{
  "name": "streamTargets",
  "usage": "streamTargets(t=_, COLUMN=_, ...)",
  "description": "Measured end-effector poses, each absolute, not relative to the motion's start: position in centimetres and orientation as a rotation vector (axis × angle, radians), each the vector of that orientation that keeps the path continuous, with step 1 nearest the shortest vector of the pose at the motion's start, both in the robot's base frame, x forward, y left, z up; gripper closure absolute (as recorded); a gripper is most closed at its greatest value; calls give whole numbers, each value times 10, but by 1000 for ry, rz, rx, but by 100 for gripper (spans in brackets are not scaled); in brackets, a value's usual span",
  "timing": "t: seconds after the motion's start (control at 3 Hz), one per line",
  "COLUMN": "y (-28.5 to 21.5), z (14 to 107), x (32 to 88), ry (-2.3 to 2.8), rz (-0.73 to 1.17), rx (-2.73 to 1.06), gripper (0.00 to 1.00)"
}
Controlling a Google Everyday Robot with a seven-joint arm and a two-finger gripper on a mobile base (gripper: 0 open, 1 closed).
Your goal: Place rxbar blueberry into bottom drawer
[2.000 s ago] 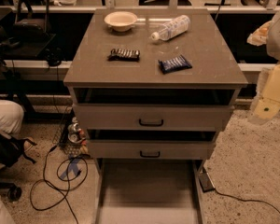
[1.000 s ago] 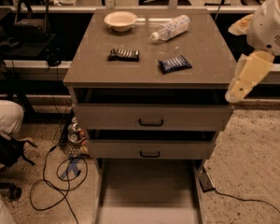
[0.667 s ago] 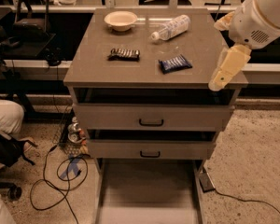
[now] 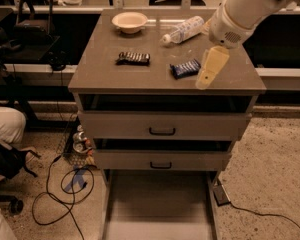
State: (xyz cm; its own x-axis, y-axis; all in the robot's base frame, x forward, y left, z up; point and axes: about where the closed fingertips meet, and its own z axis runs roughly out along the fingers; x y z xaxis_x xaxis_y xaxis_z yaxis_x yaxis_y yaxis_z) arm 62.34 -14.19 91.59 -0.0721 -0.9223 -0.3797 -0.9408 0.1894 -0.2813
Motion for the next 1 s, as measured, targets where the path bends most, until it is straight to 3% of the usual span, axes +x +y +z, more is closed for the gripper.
streamTargets(t=0.67, y=-118, z=880, x=665, ry=2061, rz=95, rx=-1821, gripper=0)
streamTargets(t=1.0, y=-131, z=863, x=681, ry=2122, rz=109, rx=-1811, gripper=0)
